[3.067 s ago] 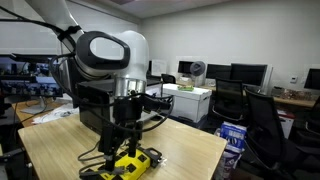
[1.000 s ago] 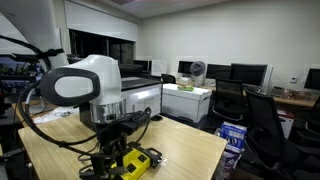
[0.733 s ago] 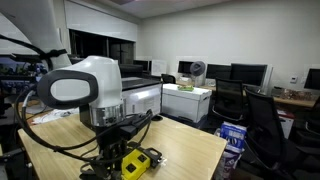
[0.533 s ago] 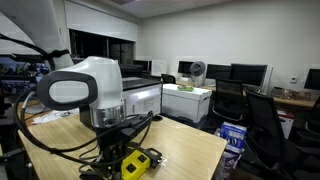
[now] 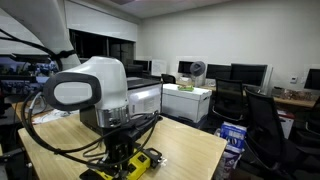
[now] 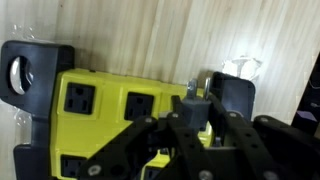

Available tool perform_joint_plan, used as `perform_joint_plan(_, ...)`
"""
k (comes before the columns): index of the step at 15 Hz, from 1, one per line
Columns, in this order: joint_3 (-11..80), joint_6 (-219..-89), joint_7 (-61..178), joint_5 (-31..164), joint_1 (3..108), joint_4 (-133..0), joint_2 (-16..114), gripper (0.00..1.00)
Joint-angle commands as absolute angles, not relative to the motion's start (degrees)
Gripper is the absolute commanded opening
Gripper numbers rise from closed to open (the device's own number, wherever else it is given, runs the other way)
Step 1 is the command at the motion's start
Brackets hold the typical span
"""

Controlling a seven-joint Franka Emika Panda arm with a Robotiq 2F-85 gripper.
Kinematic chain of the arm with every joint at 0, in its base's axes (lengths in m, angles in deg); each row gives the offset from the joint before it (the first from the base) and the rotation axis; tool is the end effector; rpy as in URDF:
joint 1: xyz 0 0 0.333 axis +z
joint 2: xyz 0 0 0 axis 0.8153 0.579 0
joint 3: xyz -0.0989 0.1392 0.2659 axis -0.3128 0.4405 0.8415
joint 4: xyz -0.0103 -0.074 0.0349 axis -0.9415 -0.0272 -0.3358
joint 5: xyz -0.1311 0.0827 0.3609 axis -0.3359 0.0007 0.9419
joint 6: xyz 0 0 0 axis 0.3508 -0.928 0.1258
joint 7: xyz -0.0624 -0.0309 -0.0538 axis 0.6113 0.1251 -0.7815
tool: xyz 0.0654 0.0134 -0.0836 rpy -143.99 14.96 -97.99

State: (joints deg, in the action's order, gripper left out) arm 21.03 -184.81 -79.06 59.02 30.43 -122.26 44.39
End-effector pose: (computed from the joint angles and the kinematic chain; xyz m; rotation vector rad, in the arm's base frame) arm 0.3404 -0.2953 0.1974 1.9115 2.3640 -0.1704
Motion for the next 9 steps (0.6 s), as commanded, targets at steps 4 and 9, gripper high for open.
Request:
perform_joint_plan(4, 21.4, -188.6, -76.8, 58.6, 29.2, -114.7, 52.6, 0.55)
perform_joint_plan(9, 22.5, -187.4, -76.7, 58.5, 29.2, -115.0, 52.9, 0.84)
